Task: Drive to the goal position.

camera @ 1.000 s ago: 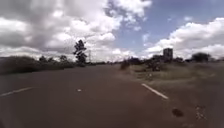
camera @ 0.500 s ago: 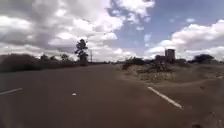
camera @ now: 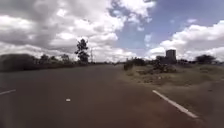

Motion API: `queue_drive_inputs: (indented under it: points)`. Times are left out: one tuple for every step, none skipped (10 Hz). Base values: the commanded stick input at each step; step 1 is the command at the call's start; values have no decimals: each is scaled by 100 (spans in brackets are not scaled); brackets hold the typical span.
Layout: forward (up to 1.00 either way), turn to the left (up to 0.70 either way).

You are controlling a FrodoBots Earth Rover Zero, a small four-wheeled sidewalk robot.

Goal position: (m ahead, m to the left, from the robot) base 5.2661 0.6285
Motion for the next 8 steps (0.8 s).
queue_drive_inputs:
  points:
    - [70, 0]
    - [70, 0]
    - [70, 0]
    - [70, 0]
    - [70, -6]
    - [70, -13]
    - [70, -20]
    - [70, -28]
